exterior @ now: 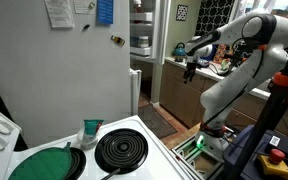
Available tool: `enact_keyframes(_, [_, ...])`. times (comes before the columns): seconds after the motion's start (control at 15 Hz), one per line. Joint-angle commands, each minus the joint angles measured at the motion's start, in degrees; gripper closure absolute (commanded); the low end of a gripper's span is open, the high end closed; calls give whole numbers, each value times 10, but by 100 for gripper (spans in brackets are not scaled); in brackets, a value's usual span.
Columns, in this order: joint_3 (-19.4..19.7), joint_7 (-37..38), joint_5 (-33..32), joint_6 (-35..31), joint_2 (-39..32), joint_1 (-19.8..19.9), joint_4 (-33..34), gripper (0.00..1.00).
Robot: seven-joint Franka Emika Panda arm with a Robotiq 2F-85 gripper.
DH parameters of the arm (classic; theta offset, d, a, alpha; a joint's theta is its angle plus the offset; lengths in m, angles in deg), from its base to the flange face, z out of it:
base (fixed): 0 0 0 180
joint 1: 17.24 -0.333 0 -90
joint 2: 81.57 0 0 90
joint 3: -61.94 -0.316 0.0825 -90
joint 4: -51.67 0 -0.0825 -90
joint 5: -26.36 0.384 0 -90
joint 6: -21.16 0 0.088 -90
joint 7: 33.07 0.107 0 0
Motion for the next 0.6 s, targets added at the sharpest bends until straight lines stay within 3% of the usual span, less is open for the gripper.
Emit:
enact_keyframes(0.0, [-11,-5,6,0,-2,11,0,0])
enact_keyframes(0.33, [-11,-5,6,0,-2,11,0,0])
enact_keyframes(0.53, [-45,7,11,37,33,-2,17,0])
